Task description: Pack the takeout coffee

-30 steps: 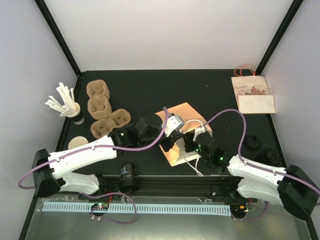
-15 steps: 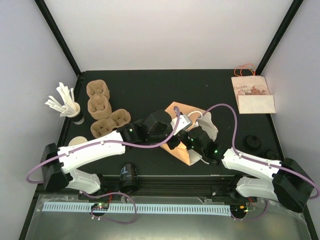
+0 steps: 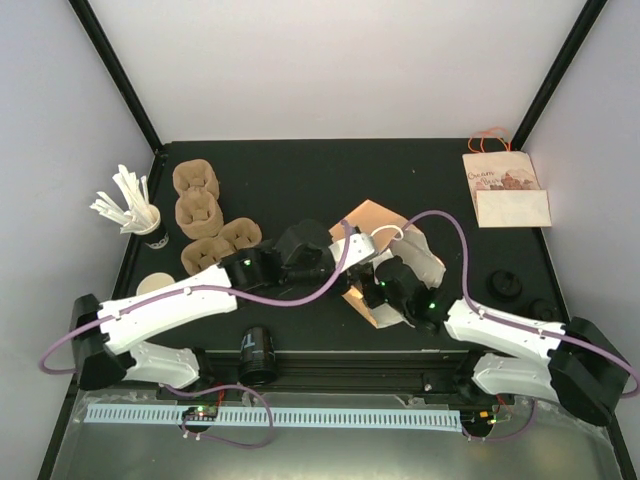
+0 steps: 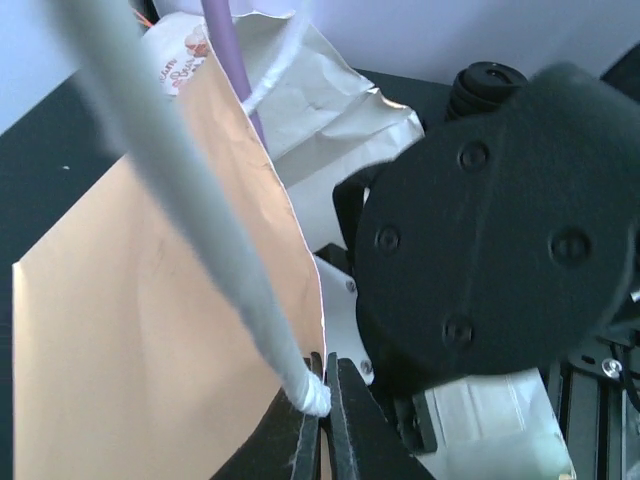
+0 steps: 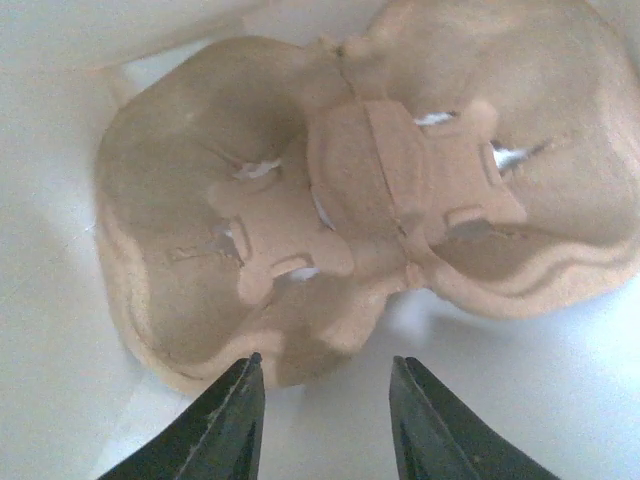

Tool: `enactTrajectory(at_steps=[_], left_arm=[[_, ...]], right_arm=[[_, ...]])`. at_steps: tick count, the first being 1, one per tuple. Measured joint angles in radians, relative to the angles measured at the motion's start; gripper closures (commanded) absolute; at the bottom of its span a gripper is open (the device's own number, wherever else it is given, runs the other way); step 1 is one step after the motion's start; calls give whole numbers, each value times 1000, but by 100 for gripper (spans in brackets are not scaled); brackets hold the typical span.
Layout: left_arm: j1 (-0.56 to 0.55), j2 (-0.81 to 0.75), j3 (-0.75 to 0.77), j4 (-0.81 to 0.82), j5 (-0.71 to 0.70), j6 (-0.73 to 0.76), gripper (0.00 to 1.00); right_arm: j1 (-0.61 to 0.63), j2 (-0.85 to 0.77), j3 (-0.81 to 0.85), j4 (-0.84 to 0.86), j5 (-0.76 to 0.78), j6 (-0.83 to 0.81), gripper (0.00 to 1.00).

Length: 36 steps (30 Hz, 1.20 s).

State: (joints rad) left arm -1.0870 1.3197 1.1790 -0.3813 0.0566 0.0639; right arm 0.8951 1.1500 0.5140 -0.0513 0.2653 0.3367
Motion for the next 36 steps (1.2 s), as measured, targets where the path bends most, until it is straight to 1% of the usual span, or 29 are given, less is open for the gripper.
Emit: enactTrajectory(at_steps=[3, 6, 11, 14, 18, 23, 25, 27, 29, 36], left_arm=[[0, -73, -47, -1, 3, 30, 98], [-2, -145, -116, 1, 18, 61, 98], [-10, -187, -183, 13, 45, 119, 98], [-12, -188, -185, 10, 45, 149, 98], [-12, -200, -185, 6, 52, 187, 98], [-11, -233, -187, 3, 75, 206, 98], [-11, -241, -189, 0, 84, 206, 97], [-6, -247, -193, -12, 87, 206, 97], [-5, -249, -199, -24, 87, 205, 97], [1, -265, -207, -28, 86, 194, 96]], right_arm=[[15, -39, -9, 1, 22, -61, 55], [62, -84, -28, 10, 69, -107, 50], [147, -85, -38, 21, 131, -154, 46], [161, -61, -38, 31, 153, -174, 45], [166, -44, -40, 86, 148, -188, 45], [170, -41, -73, 210, 148, -205, 47], [171, -20, -72, 243, 151, -205, 49], [170, 16, -63, 253, 159, -200, 57], [167, 55, -47, 249, 163, -191, 62], [136, 122, -16, 229, 132, -161, 67]])
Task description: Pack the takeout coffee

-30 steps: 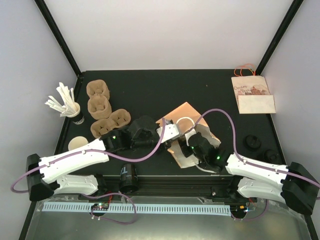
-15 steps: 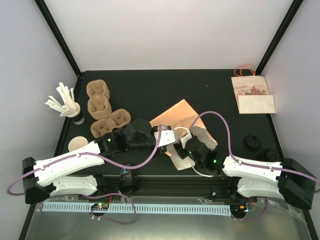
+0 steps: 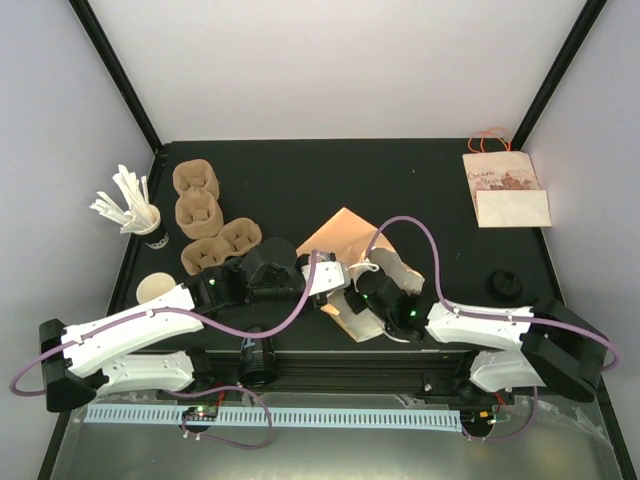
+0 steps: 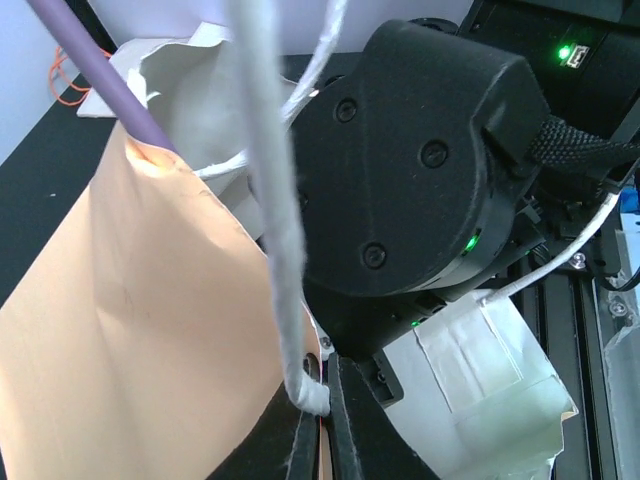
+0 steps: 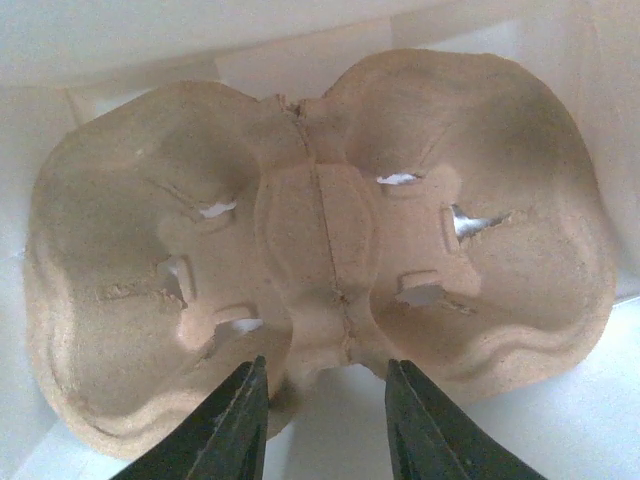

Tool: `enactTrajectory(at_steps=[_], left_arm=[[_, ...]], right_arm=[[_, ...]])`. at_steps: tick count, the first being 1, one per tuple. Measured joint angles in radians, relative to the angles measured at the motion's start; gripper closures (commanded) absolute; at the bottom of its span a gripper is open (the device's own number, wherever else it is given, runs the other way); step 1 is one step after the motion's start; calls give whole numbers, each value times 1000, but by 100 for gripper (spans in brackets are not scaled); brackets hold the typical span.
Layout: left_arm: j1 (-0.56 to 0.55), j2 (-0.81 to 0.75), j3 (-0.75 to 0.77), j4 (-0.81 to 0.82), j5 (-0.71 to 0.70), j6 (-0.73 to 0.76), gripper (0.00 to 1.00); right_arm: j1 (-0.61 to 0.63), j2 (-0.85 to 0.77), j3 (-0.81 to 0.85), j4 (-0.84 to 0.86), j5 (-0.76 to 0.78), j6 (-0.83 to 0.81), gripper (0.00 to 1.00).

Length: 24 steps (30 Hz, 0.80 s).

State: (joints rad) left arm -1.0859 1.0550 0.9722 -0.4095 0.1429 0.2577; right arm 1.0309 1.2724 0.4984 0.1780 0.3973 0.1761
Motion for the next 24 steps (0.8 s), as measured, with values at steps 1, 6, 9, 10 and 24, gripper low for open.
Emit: enactTrajectory(at_steps=[1, 6, 9, 10, 24], left_arm=[[0, -2, -1, -2, 0, 0, 95], [3, -19, -20, 1, -21, -12, 94], [4, -27, -34, 21, -43, -32, 91], [3, -27, -34, 28, -50, -41, 90], [-15, -34, -26, 147, -122, -231, 30]], right_arm=[[-1, 10, 9, -4, -8, 5, 68], [-1, 87, 66, -3, -54, 24, 69], [-4, 122, 84, 9, -84, 47, 70], [-6, 128, 84, 11, -94, 52, 72], [-12, 113, 79, -116, -175, 139, 99]])
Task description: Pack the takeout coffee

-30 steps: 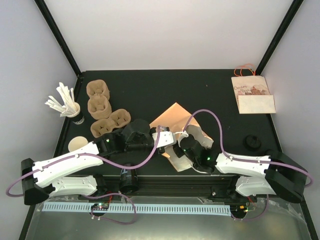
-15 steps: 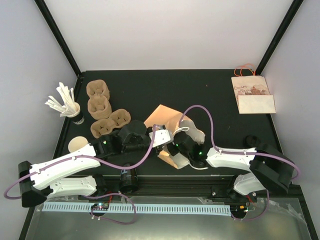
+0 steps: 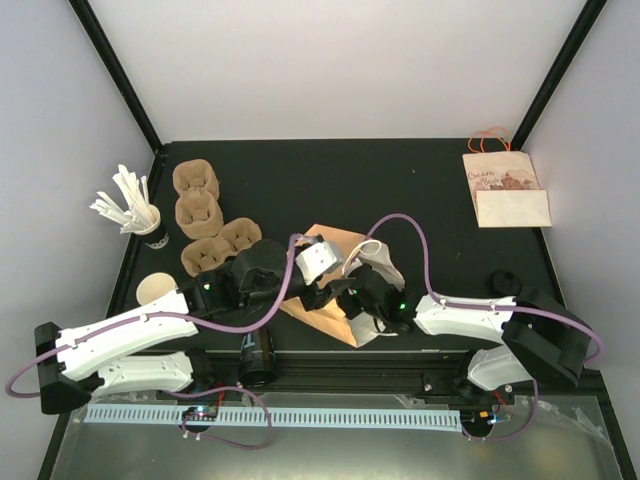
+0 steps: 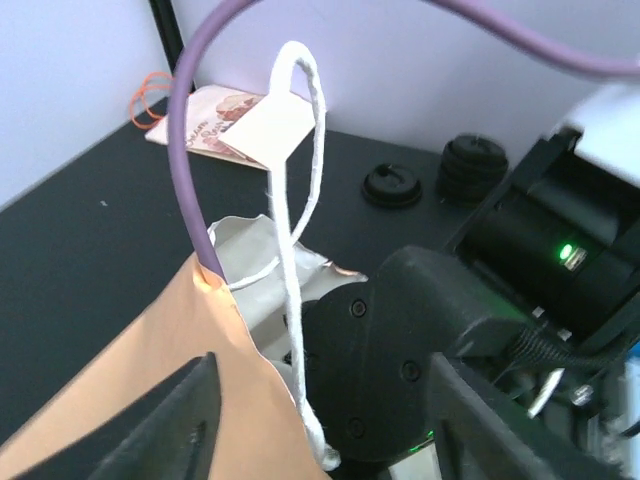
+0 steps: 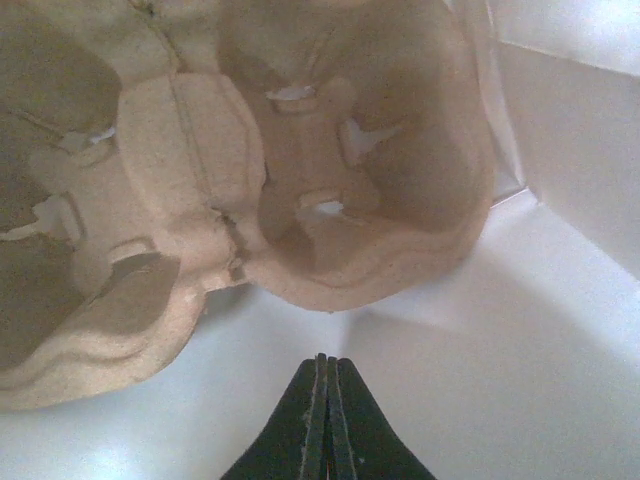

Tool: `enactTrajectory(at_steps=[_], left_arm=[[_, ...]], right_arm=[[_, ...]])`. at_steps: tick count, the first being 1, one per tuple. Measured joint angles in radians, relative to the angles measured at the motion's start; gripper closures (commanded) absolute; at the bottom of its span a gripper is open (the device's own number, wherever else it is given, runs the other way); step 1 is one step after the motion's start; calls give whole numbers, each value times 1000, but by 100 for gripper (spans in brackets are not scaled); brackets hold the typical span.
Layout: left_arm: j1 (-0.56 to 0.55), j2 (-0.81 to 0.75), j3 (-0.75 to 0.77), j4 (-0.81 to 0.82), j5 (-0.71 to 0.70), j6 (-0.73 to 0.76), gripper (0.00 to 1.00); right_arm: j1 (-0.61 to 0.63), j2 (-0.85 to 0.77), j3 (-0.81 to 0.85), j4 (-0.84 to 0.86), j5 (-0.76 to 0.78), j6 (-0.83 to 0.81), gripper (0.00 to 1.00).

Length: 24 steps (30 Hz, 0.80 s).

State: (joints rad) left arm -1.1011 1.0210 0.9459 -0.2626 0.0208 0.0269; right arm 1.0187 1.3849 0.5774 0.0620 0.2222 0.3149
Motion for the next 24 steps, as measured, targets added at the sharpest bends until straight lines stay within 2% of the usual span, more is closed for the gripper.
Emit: enactTrajectory(at_steps=[2, 5, 8, 10, 12, 16, 17, 19, 21, 24], left_arm=[[2, -17, 0, -3, -6, -26, 22], [34, -62, 3, -24, -16, -73, 18], [156, -114, 22, -70, -19, -151, 10], [256, -138, 35, -98, -26, -204, 11], [378, -133, 55, -141, -19, -254, 20], [604, 11, 103, -222, 90, -337, 63], [654, 73, 108, -232, 142, -349, 68], [732, 211, 112, -255, 233, -366, 86], [796, 369, 116, -290, 311, -379, 96], [834, 522, 119, -319, 362, -398, 98]], right_arm=[[1, 0, 0, 0, -14, 8, 99], [2, 0, 0, -1, -24, 13, 99], [2, 0, 1, -1, -27, 13, 99], [2, 0, 5, -4, -30, 13, 99], [2, 0, 11, -8, -35, 13, 99], [5, 0, 26, -25, -44, 13, 99], [6, 0, 31, -29, -44, 12, 99], [12, 2, 40, -36, -45, 12, 99], [20, 3, 48, -41, -48, 9, 99], [36, 10, 59, -44, -50, 5, 99]])
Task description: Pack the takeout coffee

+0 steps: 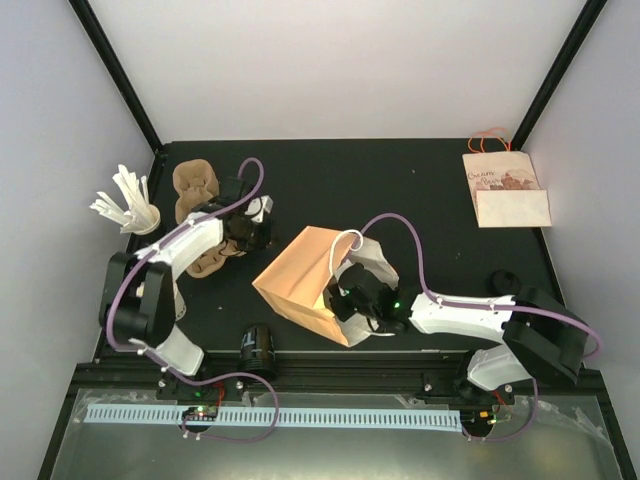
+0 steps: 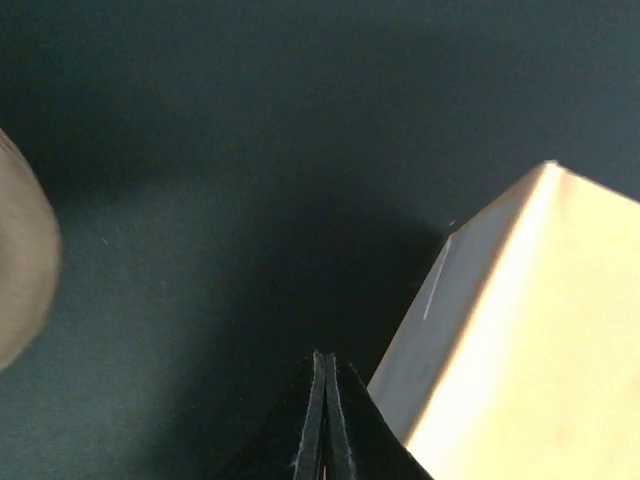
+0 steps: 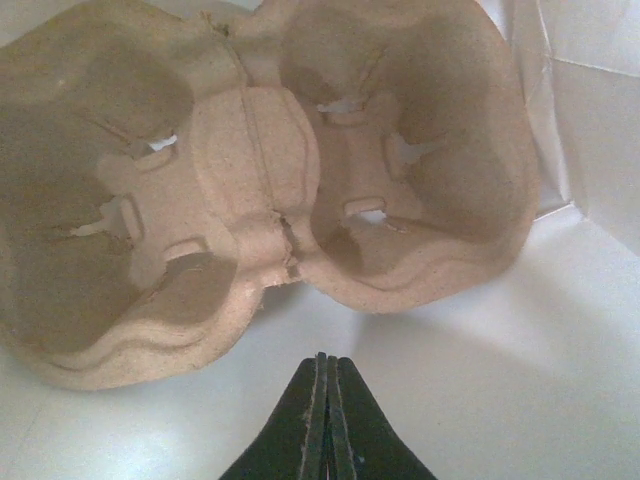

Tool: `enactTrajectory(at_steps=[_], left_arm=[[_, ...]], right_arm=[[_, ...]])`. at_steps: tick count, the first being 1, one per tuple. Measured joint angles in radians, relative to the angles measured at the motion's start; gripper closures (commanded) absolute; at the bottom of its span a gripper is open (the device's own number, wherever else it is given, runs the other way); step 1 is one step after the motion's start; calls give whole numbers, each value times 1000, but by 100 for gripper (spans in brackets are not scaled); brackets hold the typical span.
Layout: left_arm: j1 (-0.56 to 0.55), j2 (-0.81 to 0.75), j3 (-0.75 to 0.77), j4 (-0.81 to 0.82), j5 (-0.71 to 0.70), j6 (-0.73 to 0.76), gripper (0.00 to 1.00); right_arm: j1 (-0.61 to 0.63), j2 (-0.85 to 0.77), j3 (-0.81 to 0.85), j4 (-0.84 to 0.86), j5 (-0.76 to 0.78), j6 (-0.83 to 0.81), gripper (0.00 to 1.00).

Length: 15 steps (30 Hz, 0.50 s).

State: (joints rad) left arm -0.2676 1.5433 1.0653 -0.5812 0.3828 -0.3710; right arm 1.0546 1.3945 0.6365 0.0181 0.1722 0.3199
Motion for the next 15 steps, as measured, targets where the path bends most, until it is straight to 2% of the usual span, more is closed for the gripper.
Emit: enactTrajectory(at_steps=[7, 15], left_arm=[[-19, 142, 107, -54, 27, -6, 98], [-141, 254, 168, -69, 73, 16, 98]], right_arm=[[45, 6, 27, -8, 0, -8, 99], [73, 5, 36, -13, 1, -10, 98]])
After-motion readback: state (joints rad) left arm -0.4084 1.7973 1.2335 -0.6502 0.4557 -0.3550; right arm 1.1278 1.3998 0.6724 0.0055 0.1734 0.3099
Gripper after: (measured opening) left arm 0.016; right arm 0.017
